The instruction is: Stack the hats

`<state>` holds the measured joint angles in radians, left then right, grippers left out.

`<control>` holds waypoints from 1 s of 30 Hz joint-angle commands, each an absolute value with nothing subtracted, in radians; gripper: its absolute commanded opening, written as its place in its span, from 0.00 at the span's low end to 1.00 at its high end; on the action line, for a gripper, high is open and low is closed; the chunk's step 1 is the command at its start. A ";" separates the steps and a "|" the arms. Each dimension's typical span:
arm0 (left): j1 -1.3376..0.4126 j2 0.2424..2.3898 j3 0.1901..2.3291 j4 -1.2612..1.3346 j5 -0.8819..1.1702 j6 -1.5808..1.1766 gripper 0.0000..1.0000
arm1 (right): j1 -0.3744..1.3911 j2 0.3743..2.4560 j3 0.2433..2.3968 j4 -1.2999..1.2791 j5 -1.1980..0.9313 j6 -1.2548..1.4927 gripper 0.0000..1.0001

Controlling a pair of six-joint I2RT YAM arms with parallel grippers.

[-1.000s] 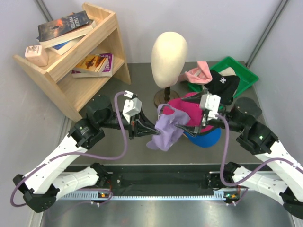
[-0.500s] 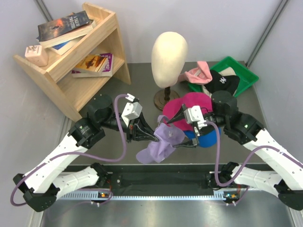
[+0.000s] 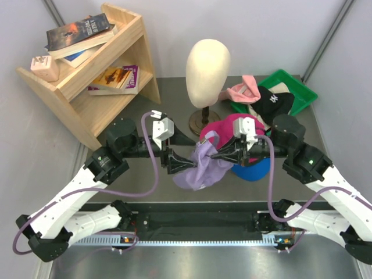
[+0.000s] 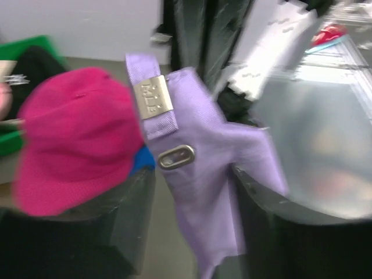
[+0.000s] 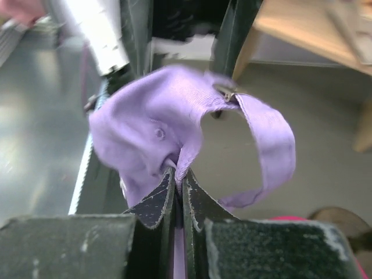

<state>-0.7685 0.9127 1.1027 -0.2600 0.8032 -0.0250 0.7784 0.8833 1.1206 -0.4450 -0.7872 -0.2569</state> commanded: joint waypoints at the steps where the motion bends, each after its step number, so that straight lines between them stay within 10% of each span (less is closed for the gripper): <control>1: -0.770 0.904 1.040 -0.129 0.521 -0.043 0.94 | 0.790 0.835 1.175 -0.267 -0.548 -0.071 0.00; 14: -0.709 0.752 0.743 0.204 -0.074 -0.241 0.99 | 0.790 0.853 1.293 -0.235 -0.227 0.074 0.00; 30: -0.672 0.882 0.414 0.811 0.308 -0.525 0.96 | 0.717 0.781 1.072 -0.190 0.156 0.270 0.00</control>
<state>-0.6758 0.8131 0.4297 0.5461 0.1802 -0.4225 0.7647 0.8196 1.1320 -0.2295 0.0299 0.1959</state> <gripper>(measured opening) 0.969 0.021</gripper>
